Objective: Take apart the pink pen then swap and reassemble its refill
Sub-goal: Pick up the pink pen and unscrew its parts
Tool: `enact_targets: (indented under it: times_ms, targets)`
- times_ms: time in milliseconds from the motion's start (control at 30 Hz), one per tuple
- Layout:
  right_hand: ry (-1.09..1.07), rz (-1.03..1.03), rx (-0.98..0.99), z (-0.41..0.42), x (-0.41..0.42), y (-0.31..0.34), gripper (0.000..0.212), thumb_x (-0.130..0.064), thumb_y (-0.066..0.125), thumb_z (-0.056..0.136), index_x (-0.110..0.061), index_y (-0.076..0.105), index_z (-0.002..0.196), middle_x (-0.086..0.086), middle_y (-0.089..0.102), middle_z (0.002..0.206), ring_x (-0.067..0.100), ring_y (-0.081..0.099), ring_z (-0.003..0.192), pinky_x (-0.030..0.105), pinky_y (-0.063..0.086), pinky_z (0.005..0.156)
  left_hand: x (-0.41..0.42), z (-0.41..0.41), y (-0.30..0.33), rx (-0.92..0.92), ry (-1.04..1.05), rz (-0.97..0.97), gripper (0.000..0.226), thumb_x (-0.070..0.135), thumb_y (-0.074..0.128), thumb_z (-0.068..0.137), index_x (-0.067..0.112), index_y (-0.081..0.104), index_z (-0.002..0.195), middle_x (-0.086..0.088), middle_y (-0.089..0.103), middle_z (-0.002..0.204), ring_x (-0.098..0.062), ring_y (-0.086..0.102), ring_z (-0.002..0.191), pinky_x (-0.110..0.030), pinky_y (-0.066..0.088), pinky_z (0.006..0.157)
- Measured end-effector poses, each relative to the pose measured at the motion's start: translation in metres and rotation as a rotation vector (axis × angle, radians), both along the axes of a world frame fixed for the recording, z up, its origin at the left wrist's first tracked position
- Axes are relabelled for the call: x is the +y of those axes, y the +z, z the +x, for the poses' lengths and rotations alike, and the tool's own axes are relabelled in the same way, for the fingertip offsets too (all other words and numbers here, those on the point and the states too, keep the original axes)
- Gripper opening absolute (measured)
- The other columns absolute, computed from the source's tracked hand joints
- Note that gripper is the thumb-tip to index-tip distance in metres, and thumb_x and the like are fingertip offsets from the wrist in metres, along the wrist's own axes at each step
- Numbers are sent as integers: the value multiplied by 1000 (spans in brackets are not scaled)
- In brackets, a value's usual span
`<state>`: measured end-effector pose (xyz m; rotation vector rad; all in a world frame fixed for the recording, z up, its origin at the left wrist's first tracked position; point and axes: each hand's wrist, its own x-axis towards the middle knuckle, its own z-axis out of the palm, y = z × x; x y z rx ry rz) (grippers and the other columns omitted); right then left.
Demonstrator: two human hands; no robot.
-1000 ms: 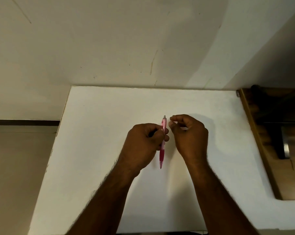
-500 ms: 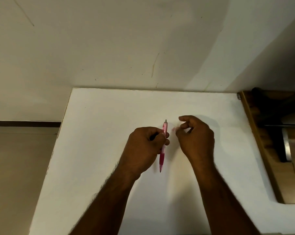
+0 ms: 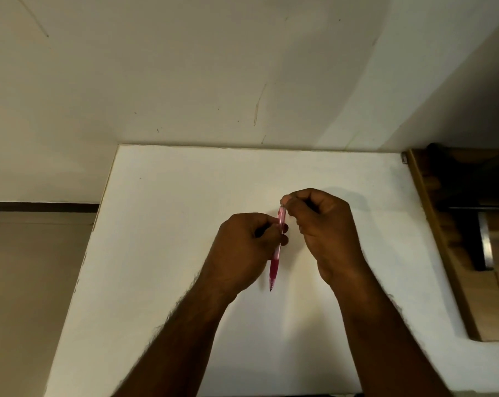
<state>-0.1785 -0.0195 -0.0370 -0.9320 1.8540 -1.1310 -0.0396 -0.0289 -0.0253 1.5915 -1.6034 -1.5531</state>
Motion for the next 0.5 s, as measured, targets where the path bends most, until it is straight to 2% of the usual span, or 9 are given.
enact_targets:
  times_ms: [100, 200, 300, 367, 500]
  targets:
    - [-17, -39, 36, 1, -1, -2, 16, -23, 70, 93, -29, 74, 79, -16, 73, 71, -5, 64, 67, 9, 48, 63, 1, 0, 0, -1, -20, 5, 23, 19, 57, 99, 13, 79, 99, -3, 80, 91, -20, 74, 82, -45, 60, 90]
    - [-85, -87, 24, -2, -2, -4, 19, -24, 71, 93, -29, 72, 75, -9, 73, 72, -1, 62, 62, 12, 49, 62, 2, -2, -2, -23, -49, 2, 24, 20, 58, 98, 11, 80, 97, -8, 80, 94, -27, 74, 85, -47, 59, 90]
    - [-134, -53, 215, -12, 1, -10, 17, -28, 73, 92, -31, 70, 75, -12, 70, 67, -2, 67, 68, 15, 51, 69, 2, 0, -4, 8, -1, -2, 23, 17, 59, 95, 13, 81, 91, -2, 80, 91, -24, 75, 86, -48, 60, 86]
    - [-165, 7, 348, -19, 4, -15, 11, -30, 74, 91, -27, 74, 81, -17, 69, 73, 3, 68, 72, 23, 53, 74, 1, 3, -6, 25, 20, 6, 23, 17, 58, 94, 14, 80, 90, 3, 80, 87, -19, 76, 83, -48, 61, 85]
    - [-109, 126, 660, -23, 6, -28, 20, -33, 70, 92, -20, 74, 78, -6, 67, 69, 15, 61, 65, 24, 37, 63, 0, 4, -8, 38, 26, 24, 22, 18, 58, 93, 19, 79, 86, 7, 80, 87, -14, 77, 81, -47, 62, 84]
